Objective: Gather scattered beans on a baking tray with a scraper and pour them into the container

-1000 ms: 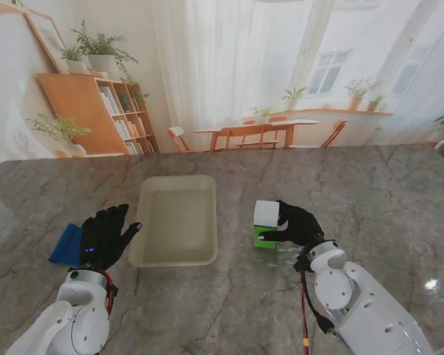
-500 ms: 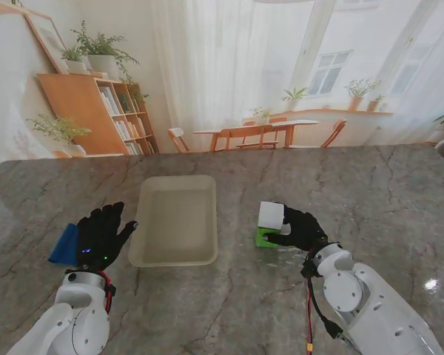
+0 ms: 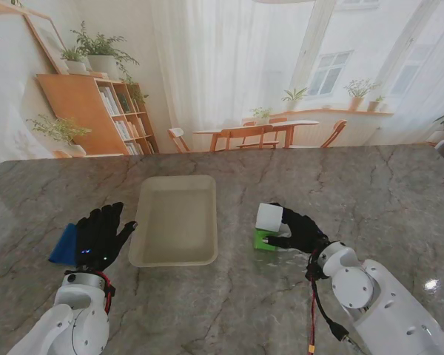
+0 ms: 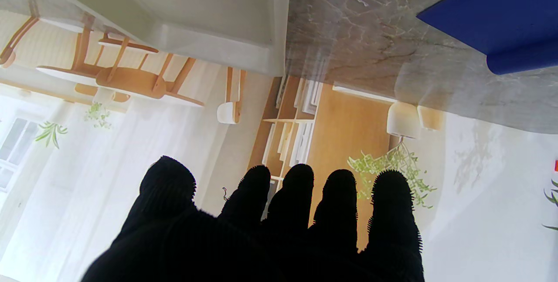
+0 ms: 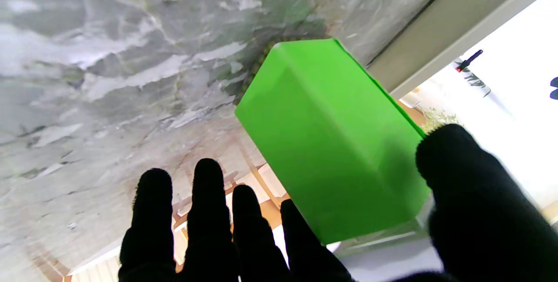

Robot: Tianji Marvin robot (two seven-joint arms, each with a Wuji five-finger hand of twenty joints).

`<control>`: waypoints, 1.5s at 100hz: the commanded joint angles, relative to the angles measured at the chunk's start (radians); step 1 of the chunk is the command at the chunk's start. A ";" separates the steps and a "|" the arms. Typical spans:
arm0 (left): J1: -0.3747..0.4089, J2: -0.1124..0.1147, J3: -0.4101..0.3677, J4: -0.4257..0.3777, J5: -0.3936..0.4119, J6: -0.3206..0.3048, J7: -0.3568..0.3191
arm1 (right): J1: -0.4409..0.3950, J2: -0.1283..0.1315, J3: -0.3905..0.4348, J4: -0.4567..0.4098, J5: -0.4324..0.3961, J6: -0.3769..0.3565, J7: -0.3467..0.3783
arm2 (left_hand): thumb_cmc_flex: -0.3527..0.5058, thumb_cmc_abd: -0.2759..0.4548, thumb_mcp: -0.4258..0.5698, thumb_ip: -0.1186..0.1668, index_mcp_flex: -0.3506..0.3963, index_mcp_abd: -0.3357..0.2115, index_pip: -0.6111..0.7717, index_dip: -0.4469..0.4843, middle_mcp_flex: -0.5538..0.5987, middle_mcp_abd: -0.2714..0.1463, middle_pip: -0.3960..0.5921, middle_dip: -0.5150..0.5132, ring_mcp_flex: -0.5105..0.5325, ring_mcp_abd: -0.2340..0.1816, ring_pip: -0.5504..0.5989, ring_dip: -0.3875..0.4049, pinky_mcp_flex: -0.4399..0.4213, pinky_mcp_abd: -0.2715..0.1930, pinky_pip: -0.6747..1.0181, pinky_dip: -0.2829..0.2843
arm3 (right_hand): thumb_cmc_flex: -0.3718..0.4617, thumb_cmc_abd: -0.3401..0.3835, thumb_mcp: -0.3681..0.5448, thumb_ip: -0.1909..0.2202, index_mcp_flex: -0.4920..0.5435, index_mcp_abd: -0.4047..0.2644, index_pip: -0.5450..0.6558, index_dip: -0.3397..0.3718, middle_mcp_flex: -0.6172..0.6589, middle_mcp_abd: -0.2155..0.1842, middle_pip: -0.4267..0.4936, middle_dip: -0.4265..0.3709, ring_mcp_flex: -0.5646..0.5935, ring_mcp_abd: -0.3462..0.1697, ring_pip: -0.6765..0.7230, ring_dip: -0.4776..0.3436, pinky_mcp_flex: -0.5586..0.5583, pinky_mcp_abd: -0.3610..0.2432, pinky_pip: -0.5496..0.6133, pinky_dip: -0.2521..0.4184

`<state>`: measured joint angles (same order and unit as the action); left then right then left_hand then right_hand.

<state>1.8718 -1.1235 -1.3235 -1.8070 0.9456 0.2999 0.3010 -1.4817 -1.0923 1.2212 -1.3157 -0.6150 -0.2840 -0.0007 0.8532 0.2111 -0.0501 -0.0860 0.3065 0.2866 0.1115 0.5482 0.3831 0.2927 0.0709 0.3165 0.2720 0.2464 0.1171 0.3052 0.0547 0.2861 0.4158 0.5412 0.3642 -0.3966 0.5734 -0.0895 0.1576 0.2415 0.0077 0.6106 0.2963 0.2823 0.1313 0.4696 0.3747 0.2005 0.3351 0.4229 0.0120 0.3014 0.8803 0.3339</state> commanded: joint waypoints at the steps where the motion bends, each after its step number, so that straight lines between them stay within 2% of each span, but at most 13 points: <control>1: 0.006 -0.005 -0.001 0.002 -0.001 -0.002 0.006 | -0.006 0.011 0.006 -0.008 0.002 -0.011 0.032 | 0.040 0.006 0.006 0.050 -0.011 -0.007 -0.009 0.010 0.006 -0.019 -0.001 0.013 0.019 -0.002 0.002 0.010 -0.016 0.017 0.011 0.026 | -0.028 0.026 -0.005 0.037 -0.017 0.023 -0.040 -0.131 -0.048 0.022 -0.029 -0.022 -0.030 0.013 -0.017 -0.010 -0.025 0.007 -0.029 0.016; 5: 0.006 -0.005 -0.001 0.002 -0.001 -0.001 0.008 | -0.007 0.014 0.010 -0.012 0.001 -0.017 0.045 | 0.041 0.006 0.007 0.051 -0.011 -0.006 -0.009 0.010 0.007 -0.018 -0.001 0.014 0.020 -0.002 0.002 0.011 -0.015 0.018 0.012 0.026 | -0.030 0.033 -0.011 0.038 -0.008 0.031 -0.065 -0.191 -0.064 0.022 -0.031 -0.023 -0.035 0.012 -0.025 -0.014 -0.027 0.006 -0.034 0.018; 8: 0.007 -0.005 -0.001 0.002 -0.001 -0.001 0.009 | -0.008 0.016 0.013 -0.014 0.000 -0.020 0.052 | 0.039 0.006 0.005 0.050 -0.010 -0.007 -0.009 0.010 0.008 -0.019 -0.001 0.014 0.020 -0.002 0.002 0.011 -0.014 0.018 0.013 0.026 | -0.030 0.039 -0.020 0.040 -0.002 0.040 -0.053 -0.324 -0.076 0.026 -0.034 -0.029 -0.043 0.014 -0.029 -0.014 -0.031 0.004 -0.039 0.026; 23: 0.006 -0.006 0.000 0.002 -0.003 -0.004 0.012 | -0.010 0.025 0.028 -0.024 -0.015 -0.031 0.085 | 0.038 0.006 0.005 0.050 -0.009 -0.007 -0.008 0.011 0.008 -0.019 -0.001 0.015 0.022 -0.002 0.003 0.012 -0.015 0.019 0.014 0.026 | -0.042 0.059 -0.033 0.039 0.009 0.083 -0.071 -0.413 -0.094 0.037 -0.040 -0.037 -0.053 0.019 -0.048 -0.023 -0.035 0.003 -0.057 0.025; 27: 0.006 -0.005 0.000 0.002 -0.002 -0.005 0.011 | -0.009 0.027 0.033 -0.025 -0.018 -0.032 0.094 | 0.040 0.005 0.006 0.051 -0.009 -0.007 -0.008 0.011 0.007 -0.020 -0.001 0.015 0.022 -0.002 0.003 0.012 -0.014 0.020 0.014 0.027 | -0.043 0.062 -0.041 0.042 0.021 0.095 -0.072 -0.520 -0.101 0.041 -0.037 -0.041 -0.054 0.020 -0.052 -0.022 -0.035 0.002 -0.066 0.031; 38: 0.005 -0.005 0.000 0.003 -0.003 -0.009 0.010 | -0.005 0.031 0.042 -0.024 -0.019 -0.036 0.110 | 0.038 0.006 0.006 0.050 -0.009 -0.009 -0.008 0.011 0.007 -0.021 -0.001 0.015 0.023 -0.003 0.003 0.012 -0.015 0.020 0.015 0.027 | -0.057 0.067 -0.047 0.039 0.020 0.116 -0.069 -0.541 -0.110 0.050 -0.041 -0.044 -0.059 0.024 -0.055 -0.023 -0.040 0.007 -0.070 0.032; 41: 0.005 -0.005 0.001 0.004 -0.003 -0.010 0.010 | -0.004 0.032 0.045 -0.024 -0.021 -0.040 0.116 | 0.038 0.005 0.006 0.050 -0.008 -0.009 -0.008 0.012 0.009 -0.020 -0.001 0.016 0.023 -0.002 0.003 0.013 -0.014 0.020 0.016 0.027 | -0.066 0.069 -0.045 0.036 0.026 0.121 -0.062 -0.612 -0.113 0.053 -0.043 -0.050 -0.062 0.026 -0.059 -0.025 -0.041 0.007 -0.078 0.038; 88: 0.003 -0.004 0.003 0.006 0.000 -0.011 0.010 | -0.019 0.060 0.115 -0.047 -0.093 -0.116 0.198 | 0.030 0.000 0.006 0.051 -0.008 -0.010 -0.008 0.013 0.007 -0.021 -0.001 0.016 0.025 -0.002 0.003 0.014 -0.016 0.026 0.018 0.027 | -0.124 0.075 -0.058 0.021 0.032 0.130 -0.085 -0.644 -0.156 0.057 -0.064 -0.087 -0.106 0.024 -0.138 -0.063 -0.058 -0.004 -0.117 0.030; 120: 0.003 -0.002 0.003 0.004 0.005 -0.004 -0.003 | -0.134 0.080 0.288 -0.166 -0.216 -0.166 0.256 | 0.023 -0.008 0.006 0.052 -0.010 -0.011 -0.009 0.013 0.005 -0.023 -0.002 0.015 0.024 -0.003 0.002 0.013 -0.016 0.027 0.014 0.026 | -0.109 0.063 -0.046 0.023 0.019 0.082 -0.022 -0.561 -0.102 0.030 -0.041 -0.093 -0.086 0.013 -0.143 -0.074 -0.047 -0.013 -0.112 0.025; 122: 0.002 -0.002 0.003 0.004 0.006 -0.004 -0.004 | -0.143 0.079 0.299 -0.176 -0.224 -0.162 0.252 | 0.022 -0.007 0.006 0.052 -0.011 -0.011 -0.009 0.013 0.005 -0.022 -0.002 0.015 0.024 -0.003 0.002 0.013 -0.016 0.027 0.014 0.026 | -0.109 0.062 -0.044 0.023 0.010 0.078 -0.032 -0.442 -0.097 0.026 -0.039 -0.094 -0.083 0.012 -0.140 -0.075 -0.046 -0.013 -0.108 0.018; 128: 0.001 -0.001 0.004 0.004 0.007 -0.005 -0.006 | -0.167 0.075 0.328 -0.205 -0.242 -0.146 0.237 | 0.022 -0.007 0.007 0.052 -0.011 -0.011 -0.009 0.013 0.004 -0.023 -0.002 0.015 0.023 -0.003 0.001 0.013 -0.017 0.026 0.014 0.026 | -0.102 0.056 -0.042 0.024 0.000 0.064 -0.017 -0.349 -0.083 0.017 -0.040 -0.095 -0.075 0.007 -0.143 -0.078 -0.042 -0.014 -0.105 0.015; 133: 0.000 -0.001 0.004 0.004 0.007 -0.006 -0.008 | -0.185 0.071 0.350 -0.227 -0.257 -0.126 0.220 | 0.021 -0.006 0.007 0.052 -0.012 -0.011 -0.009 0.013 0.004 -0.023 -0.003 0.015 0.022 -0.004 0.001 0.013 -0.017 0.025 0.013 0.026 | -0.092 0.043 -0.037 0.024 -0.019 0.044 0.003 -0.166 -0.062 0.004 -0.038 -0.095 -0.060 0.002 -0.144 -0.080 -0.034 -0.017 -0.102 0.015; 150: -0.003 0.000 0.006 0.007 0.006 -0.010 -0.013 | -0.232 0.054 0.390 -0.285 -0.309 -0.043 0.120 | 0.020 -0.008 0.007 0.052 -0.011 -0.013 -0.009 0.013 0.004 -0.023 -0.003 0.014 0.023 -0.004 0.001 0.012 -0.017 0.028 0.010 0.025 | -0.072 0.036 -0.035 0.026 -0.002 0.012 0.027 -0.019 -0.009 -0.030 -0.028 -0.089 -0.028 -0.013 -0.148 -0.085 -0.019 -0.025 -0.102 0.011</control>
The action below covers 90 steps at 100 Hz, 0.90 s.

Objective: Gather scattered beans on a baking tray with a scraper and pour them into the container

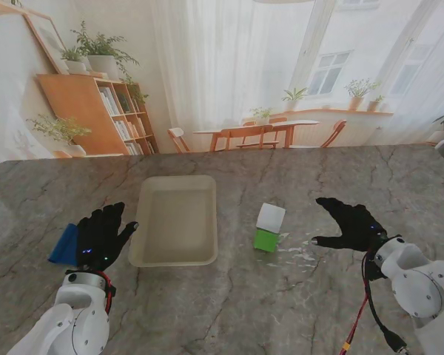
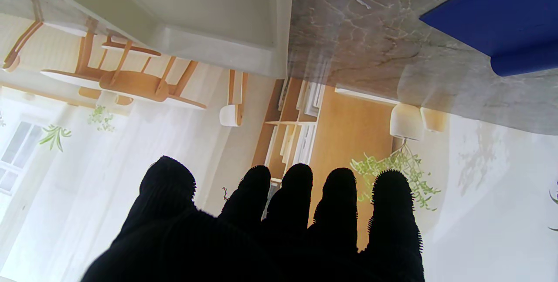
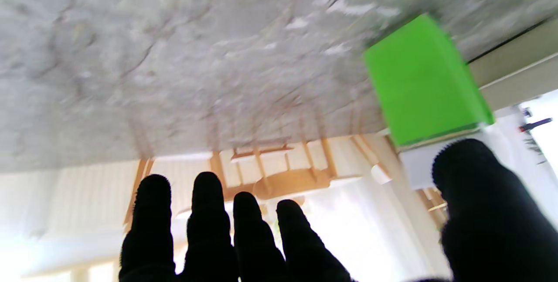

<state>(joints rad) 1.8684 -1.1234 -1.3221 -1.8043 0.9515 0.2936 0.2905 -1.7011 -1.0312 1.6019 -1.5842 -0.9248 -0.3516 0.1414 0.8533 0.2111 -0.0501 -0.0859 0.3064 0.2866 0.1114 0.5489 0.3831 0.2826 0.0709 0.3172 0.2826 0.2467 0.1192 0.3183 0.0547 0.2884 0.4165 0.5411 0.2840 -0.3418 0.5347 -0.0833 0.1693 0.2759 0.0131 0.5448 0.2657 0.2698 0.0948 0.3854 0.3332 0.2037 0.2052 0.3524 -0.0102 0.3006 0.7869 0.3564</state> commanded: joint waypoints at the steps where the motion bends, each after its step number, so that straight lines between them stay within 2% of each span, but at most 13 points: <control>1: 0.000 0.000 0.004 0.004 0.000 -0.004 -0.003 | -0.015 -0.009 0.009 -0.019 -0.001 0.031 -0.031 | 0.020 -0.007 0.007 0.052 -0.011 -0.013 -0.009 0.012 0.004 -0.013 -0.003 0.014 0.012 -0.004 -0.002 -0.001 -0.017 0.026 0.009 0.026 | 0.010 -0.021 0.004 0.020 -0.010 -0.024 0.025 0.051 0.025 -0.019 0.009 -0.005 0.016 -0.017 -0.018 -0.015 0.004 -0.023 -0.009 -0.012; 17: 0.003 0.002 -0.002 0.004 0.008 -0.022 -0.005 | -0.038 -0.043 -0.015 -0.055 0.010 0.161 -0.204 | 0.014 -0.004 0.006 0.052 -0.010 -0.016 -0.009 0.012 0.004 -0.017 -0.003 0.013 0.010 -0.009 -0.005 -0.003 -0.015 0.027 0.007 0.026 | 0.024 -0.019 0.005 0.021 0.042 -0.062 0.049 0.064 0.078 -0.046 0.021 -0.002 0.049 -0.035 -0.017 -0.018 0.018 -0.025 -0.004 -0.012; 29: 0.006 0.001 -0.016 0.006 0.006 -0.065 0.016 | -0.038 -0.073 -0.069 -0.060 0.049 0.243 -0.356 | 0.008 -0.004 0.006 0.052 -0.007 -0.021 -0.008 0.012 0.008 -0.022 -0.003 0.012 0.013 -0.017 -0.008 -0.007 -0.010 0.017 0.001 0.022 | 0.033 -0.007 -0.001 0.020 0.073 -0.091 0.064 0.069 0.127 -0.066 0.029 0.000 0.083 -0.045 -0.016 -0.018 0.036 -0.023 -0.001 -0.011; 40: -0.005 -0.002 -0.022 0.017 -0.009 -0.123 0.042 | -0.032 -0.099 -0.124 -0.052 0.094 0.285 -0.476 | 0.004 -0.004 0.007 0.053 0.003 -0.027 -0.004 0.014 0.027 -0.030 0.003 0.013 0.030 -0.027 -0.006 -0.010 0.016 0.015 -0.002 0.015 | 0.040 0.013 -0.009 0.021 0.097 -0.115 0.077 0.072 0.170 -0.084 0.035 0.004 0.117 -0.053 -0.012 -0.013 0.061 -0.015 0.003 -0.006; 47: -0.019 -0.006 -0.022 0.031 -0.042 -0.170 0.055 | -0.026 -0.115 -0.156 -0.042 0.131 0.295 -0.542 | -0.001 -0.005 0.006 0.053 0.013 -0.036 0.000 0.015 0.044 -0.035 0.006 0.013 0.049 -0.029 -0.003 -0.012 0.047 0.041 -0.001 0.008 | 0.040 0.028 -0.017 0.022 0.134 -0.131 0.097 0.077 0.199 -0.098 0.039 0.008 0.150 -0.057 -0.003 -0.006 0.092 0.000 0.011 0.001; 51: -0.027 -0.009 -0.021 0.038 -0.070 -0.195 0.057 | -0.021 -0.125 -0.173 -0.035 0.166 0.288 -0.569 | -0.005 -0.007 0.005 0.053 0.022 -0.043 0.003 0.016 0.069 -0.036 0.013 0.016 0.062 -0.029 -0.001 -0.013 0.061 0.058 0.002 0.005 | 0.056 0.034 -0.039 0.027 0.137 -0.140 0.112 0.074 0.220 -0.106 0.030 0.016 0.169 -0.057 -0.006 0.016 0.103 0.011 0.003 0.027; 61: -0.045 -0.020 -0.016 0.056 -0.158 -0.259 0.069 | -0.016 -0.141 -0.204 -0.024 0.237 0.269 -0.593 | -0.014 -0.012 0.006 0.054 0.035 -0.054 0.007 0.017 0.088 -0.044 0.013 0.016 0.081 -0.029 0.000 -0.015 0.073 0.101 0.014 0.004 | 0.049 0.041 -0.043 0.028 0.172 -0.172 0.129 0.075 0.258 -0.130 0.040 0.023 0.215 -0.069 0.009 0.031 0.145 0.034 0.017 0.049; 62: -0.047 -0.022 -0.015 0.057 -0.168 -0.265 0.070 | -0.015 -0.141 -0.206 -0.022 0.241 0.265 -0.593 | -0.014 -0.014 0.007 0.055 0.036 -0.056 0.007 0.017 0.089 -0.044 0.013 0.016 0.082 -0.029 0.000 -0.015 0.073 0.105 0.016 0.004 | 0.050 0.042 -0.042 0.028 0.176 -0.175 0.136 0.072 0.264 -0.133 0.035 0.025 0.221 -0.070 0.005 0.043 0.150 0.038 0.014 0.075; 72: -0.058 -0.034 -0.007 0.067 -0.251 -0.308 0.077 | -0.010 -0.141 -0.215 -0.019 0.293 0.221 -0.557 | -0.021 -0.022 0.007 0.056 0.047 -0.065 0.009 0.017 0.106 -0.047 0.014 0.017 0.111 -0.015 0.008 -0.010 0.081 0.148 0.037 0.014 | 0.038 0.062 -0.046 0.029 0.192 -0.198 0.154 0.071 0.284 -0.152 0.037 0.035 0.245 -0.079 0.007 0.063 0.188 0.043 0.028 0.129; 90: -0.071 -0.054 0.006 0.077 -0.377 -0.359 0.089 | 0.005 -0.140 -0.236 -0.001 0.368 0.184 -0.486 | -0.016 -0.029 0.011 0.057 0.062 -0.071 0.011 0.016 0.130 -0.045 0.017 0.018 0.140 0.001 0.020 0.002 0.084 0.164 0.060 0.030 | 0.031 0.068 -0.048 0.030 0.221 -0.215 0.172 0.075 0.333 -0.164 0.050 0.045 0.290 -0.087 0.026 0.084 0.241 0.054 0.067 0.181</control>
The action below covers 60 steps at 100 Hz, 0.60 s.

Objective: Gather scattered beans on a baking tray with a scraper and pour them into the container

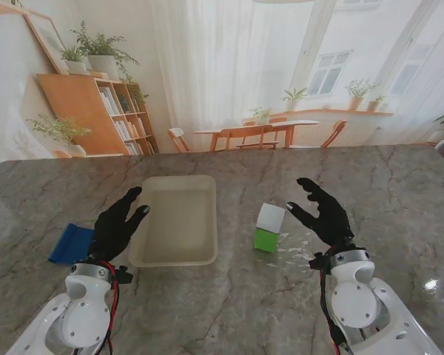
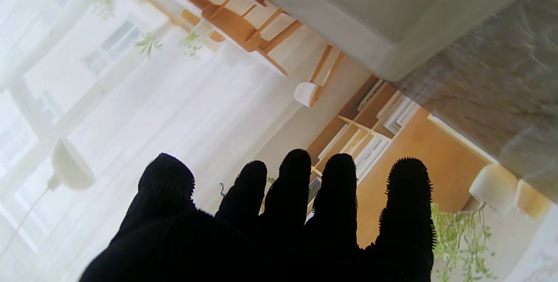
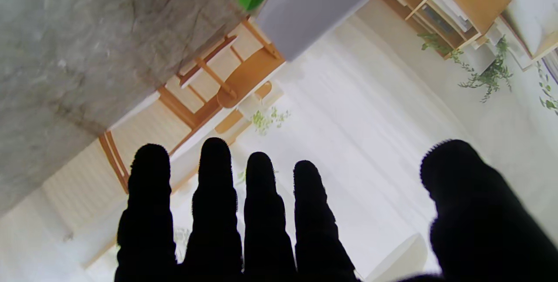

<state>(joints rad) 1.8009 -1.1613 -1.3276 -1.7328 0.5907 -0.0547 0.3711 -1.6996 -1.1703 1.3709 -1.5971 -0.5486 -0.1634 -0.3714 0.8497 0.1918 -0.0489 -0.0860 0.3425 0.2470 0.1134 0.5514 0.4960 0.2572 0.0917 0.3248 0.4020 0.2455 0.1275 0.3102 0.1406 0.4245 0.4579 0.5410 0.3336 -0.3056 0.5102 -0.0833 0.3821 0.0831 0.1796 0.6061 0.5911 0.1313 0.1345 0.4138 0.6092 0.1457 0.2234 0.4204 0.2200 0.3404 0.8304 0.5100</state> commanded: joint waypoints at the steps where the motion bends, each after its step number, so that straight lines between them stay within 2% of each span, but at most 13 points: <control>1: -0.004 -0.017 0.012 0.006 -0.021 -0.011 0.008 | 0.004 -0.001 -0.006 0.013 -0.006 -0.004 0.028 | -0.013 -0.010 0.010 0.057 0.027 -0.032 0.010 0.013 0.018 -0.019 -0.004 0.011 0.022 0.003 0.012 0.011 -0.003 0.028 0.019 0.030 | -0.017 0.031 -0.023 0.030 0.010 -0.023 0.006 0.014 0.007 -0.025 0.010 0.016 0.014 -0.030 0.007 0.017 0.011 0.014 0.025 0.028; 23: -0.021 -0.018 0.023 0.016 -0.074 -0.003 -0.027 | 0.027 -0.001 -0.025 0.038 0.023 -0.017 0.048 | -0.007 -0.015 0.010 0.057 0.044 -0.033 0.014 0.013 0.041 -0.013 0.000 0.013 0.041 0.021 0.021 0.023 -0.005 0.040 0.028 0.040 | -0.016 0.029 -0.023 0.029 0.019 -0.025 0.013 0.014 0.019 -0.028 0.010 0.021 0.023 -0.029 0.008 0.025 0.022 0.018 0.036 0.053; 60: -0.041 -0.018 0.024 0.043 -0.102 0.009 -0.049 | 0.047 -0.002 -0.032 0.062 0.025 -0.001 0.047 | -0.002 -0.012 0.010 0.056 0.046 -0.032 0.013 0.010 0.033 -0.013 -0.005 0.013 0.006 0.017 0.003 0.024 -0.036 0.043 0.010 0.047 | -0.005 0.026 -0.023 0.030 0.008 -0.022 0.011 0.013 0.019 -0.031 0.009 0.025 0.022 -0.028 0.009 0.031 0.023 0.013 0.038 0.074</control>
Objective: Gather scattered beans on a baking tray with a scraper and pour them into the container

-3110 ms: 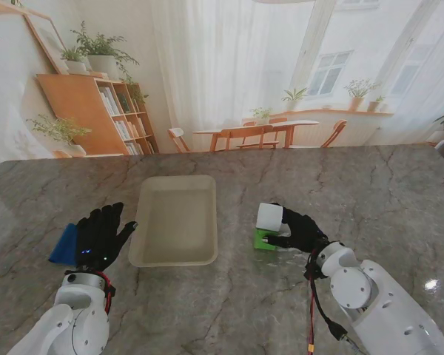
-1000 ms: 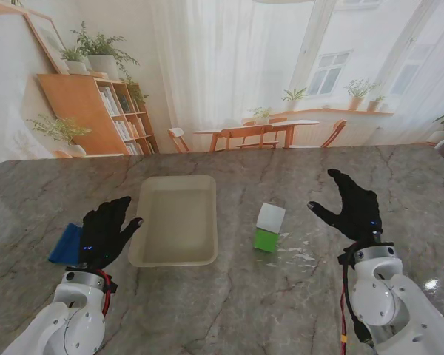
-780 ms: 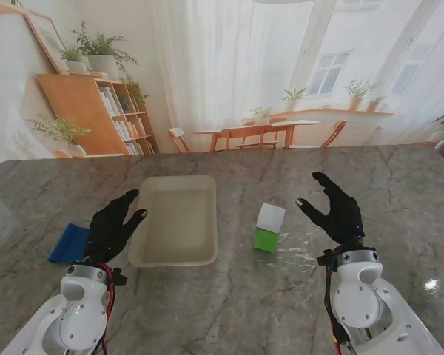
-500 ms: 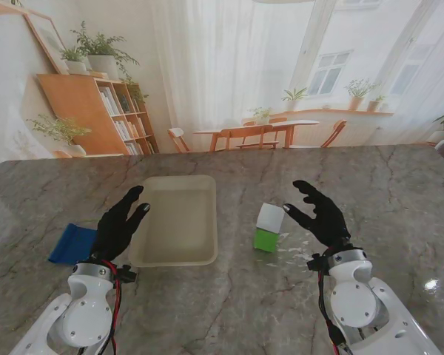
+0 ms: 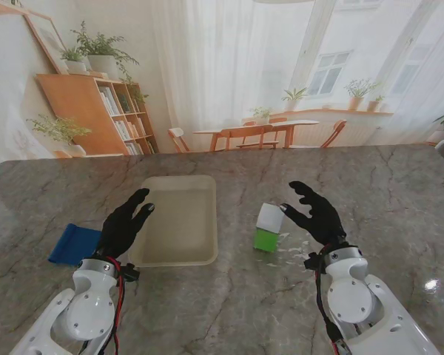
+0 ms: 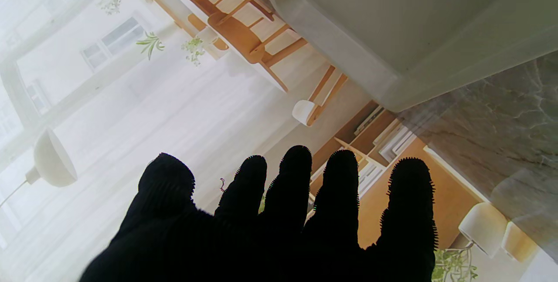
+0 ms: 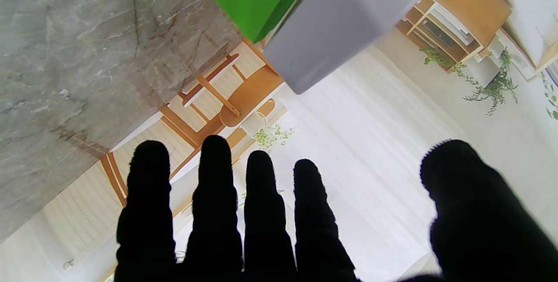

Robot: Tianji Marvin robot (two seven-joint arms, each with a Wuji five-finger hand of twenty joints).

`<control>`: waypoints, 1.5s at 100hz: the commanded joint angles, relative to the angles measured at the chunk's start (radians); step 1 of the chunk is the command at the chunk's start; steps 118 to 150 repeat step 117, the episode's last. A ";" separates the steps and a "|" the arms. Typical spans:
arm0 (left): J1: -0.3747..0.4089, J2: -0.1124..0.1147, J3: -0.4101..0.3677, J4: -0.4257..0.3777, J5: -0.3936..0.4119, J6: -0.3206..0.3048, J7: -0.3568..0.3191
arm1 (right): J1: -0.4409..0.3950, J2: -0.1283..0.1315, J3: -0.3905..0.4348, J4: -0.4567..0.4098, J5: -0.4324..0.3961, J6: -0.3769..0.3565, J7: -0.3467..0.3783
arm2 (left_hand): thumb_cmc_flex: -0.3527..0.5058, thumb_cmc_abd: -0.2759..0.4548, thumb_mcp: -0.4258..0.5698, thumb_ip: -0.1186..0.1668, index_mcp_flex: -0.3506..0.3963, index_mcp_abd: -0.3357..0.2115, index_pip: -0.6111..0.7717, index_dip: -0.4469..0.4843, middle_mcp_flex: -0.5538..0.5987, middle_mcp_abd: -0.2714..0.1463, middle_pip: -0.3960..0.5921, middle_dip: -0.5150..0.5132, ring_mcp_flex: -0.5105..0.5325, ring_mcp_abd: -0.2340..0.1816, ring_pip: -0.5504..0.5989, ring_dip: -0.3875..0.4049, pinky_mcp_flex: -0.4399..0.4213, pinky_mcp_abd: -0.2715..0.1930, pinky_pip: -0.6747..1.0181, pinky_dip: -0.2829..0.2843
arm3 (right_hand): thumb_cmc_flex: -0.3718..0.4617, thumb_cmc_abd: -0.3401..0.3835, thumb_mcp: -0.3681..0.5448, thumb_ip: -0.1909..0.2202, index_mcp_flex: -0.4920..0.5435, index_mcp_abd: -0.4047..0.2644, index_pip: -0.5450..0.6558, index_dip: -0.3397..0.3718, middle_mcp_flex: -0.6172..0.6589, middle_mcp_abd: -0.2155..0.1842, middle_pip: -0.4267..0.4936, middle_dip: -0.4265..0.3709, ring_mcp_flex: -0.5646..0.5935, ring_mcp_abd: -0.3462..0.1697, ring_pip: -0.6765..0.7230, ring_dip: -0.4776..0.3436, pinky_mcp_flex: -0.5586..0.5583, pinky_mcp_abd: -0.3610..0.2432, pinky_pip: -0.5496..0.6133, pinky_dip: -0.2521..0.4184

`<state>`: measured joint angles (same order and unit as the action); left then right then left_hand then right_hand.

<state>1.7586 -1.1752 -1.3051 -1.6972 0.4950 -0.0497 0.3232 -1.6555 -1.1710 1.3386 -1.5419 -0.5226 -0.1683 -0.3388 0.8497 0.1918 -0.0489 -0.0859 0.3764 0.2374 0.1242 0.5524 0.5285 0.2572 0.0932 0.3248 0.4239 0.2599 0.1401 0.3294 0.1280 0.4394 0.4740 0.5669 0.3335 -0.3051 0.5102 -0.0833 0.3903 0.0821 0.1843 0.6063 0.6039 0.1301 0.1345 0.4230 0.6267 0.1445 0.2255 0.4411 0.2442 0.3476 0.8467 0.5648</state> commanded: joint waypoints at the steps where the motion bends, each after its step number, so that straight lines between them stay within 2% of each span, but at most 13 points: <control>1: 0.001 -0.005 0.001 0.007 -0.006 0.004 -0.001 | 0.003 -0.001 0.001 0.008 0.000 0.004 0.016 | -0.002 -0.013 0.010 0.056 0.013 -0.023 0.002 0.009 0.000 -0.014 -0.006 0.013 -0.017 0.003 -0.010 0.004 -0.024 0.027 -0.007 0.021 | -0.004 0.025 -0.023 0.030 0.000 -0.021 0.006 0.013 0.006 -0.028 0.009 0.016 0.005 -0.027 0.007 0.010 -0.001 0.005 0.022 0.019; 21: -0.004 -0.003 0.007 0.008 0.005 -0.001 0.002 | -0.004 0.005 0.003 0.005 -0.001 -0.004 0.041 | 0.000 -0.012 0.009 0.056 0.013 -0.022 0.002 0.009 -0.003 -0.013 -0.006 0.013 -0.024 0.002 -0.013 0.002 -0.026 0.027 -0.017 0.025 | -0.007 0.021 -0.024 0.030 -0.007 -0.025 0.005 0.013 0.003 -0.030 0.008 0.017 0.007 -0.029 0.009 0.012 0.003 0.004 0.023 0.026; 89: -0.004 0.002 0.011 0.007 0.024 -0.002 -0.011 | -0.007 -0.001 0.002 0.006 -0.011 -0.010 0.004 | 0.010 -0.009 0.009 0.056 0.009 -0.022 0.001 0.008 -0.014 -0.015 -0.009 0.011 -0.028 0.004 -0.012 0.000 -0.029 0.020 -0.034 0.044 | 0.004 0.015 -0.023 0.030 0.003 -0.025 0.011 0.016 0.012 -0.032 0.012 0.020 0.011 -0.030 0.013 0.014 0.000 -0.001 0.021 0.036; 150: 0.002 0.003 0.011 0.002 0.039 0.007 -0.009 | 0.003 0.000 -0.005 0.017 -0.001 -0.018 0.015 | 0.010 -0.007 0.009 0.056 0.006 -0.022 0.000 0.008 -0.017 -0.012 -0.010 0.011 -0.027 0.004 -0.011 0.002 -0.029 0.019 -0.035 0.050 | 0.005 0.014 -0.024 0.030 0.000 -0.026 0.011 0.016 0.011 -0.034 0.012 0.020 0.007 -0.032 0.012 0.013 -0.003 -0.002 0.018 0.035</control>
